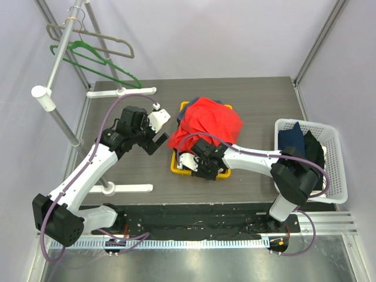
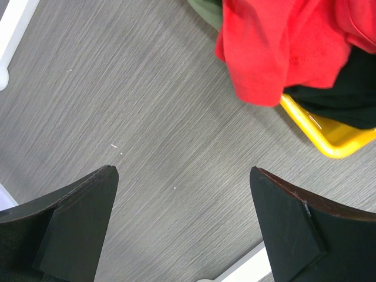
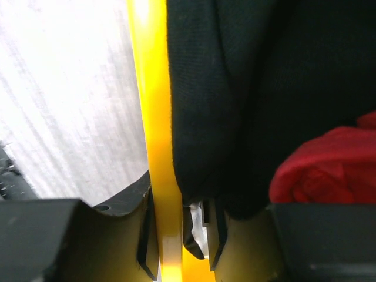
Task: Place the tank top on the hanger
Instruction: Move the bin to the corner of the board.
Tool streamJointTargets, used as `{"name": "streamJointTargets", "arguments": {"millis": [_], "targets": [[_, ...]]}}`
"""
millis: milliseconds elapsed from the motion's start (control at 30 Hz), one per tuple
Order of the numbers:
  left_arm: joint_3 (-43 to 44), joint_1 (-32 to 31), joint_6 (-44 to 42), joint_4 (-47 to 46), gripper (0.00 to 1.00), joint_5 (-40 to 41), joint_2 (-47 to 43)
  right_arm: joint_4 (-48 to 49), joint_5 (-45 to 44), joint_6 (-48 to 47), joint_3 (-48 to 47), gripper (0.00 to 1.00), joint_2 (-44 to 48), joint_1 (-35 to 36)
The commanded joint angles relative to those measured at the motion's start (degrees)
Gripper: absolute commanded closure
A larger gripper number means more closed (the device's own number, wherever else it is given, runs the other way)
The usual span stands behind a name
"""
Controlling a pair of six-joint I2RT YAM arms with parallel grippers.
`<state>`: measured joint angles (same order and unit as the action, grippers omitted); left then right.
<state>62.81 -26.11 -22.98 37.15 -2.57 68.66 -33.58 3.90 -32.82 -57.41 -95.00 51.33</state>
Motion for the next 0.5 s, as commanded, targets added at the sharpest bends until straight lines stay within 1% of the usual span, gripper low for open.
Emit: {"name": "streamJointTargets", "arguments": {"millis": [0, 200, 267, 467], "targets": [[-0.49, 0.44, -0.48, -0.67, 0.00, 0.55, -1.87, 2.91, -3.64, -0.05, 0.11, 0.71, -1.33, -4.74], [-0.14, 0.44, -0.31, -0.85, 0.00, 0.02, -1.16, 1.42, -3.64, -3.73, -1.48, 0.71, -0.80, -12.56], [0.12, 0.36, -0.40, -0.76, 0.00, -0.16, -0.64, 0.98, -6.10, -5.14, -2.09, 0.71, -1.15, -14.50], [0.74, 0.36, -0.31, -0.93, 0.00, -0.51, 0.24, -0.17, -7.59, -9.54, -7.62, 0.71, -4.48, -21.70]]}}
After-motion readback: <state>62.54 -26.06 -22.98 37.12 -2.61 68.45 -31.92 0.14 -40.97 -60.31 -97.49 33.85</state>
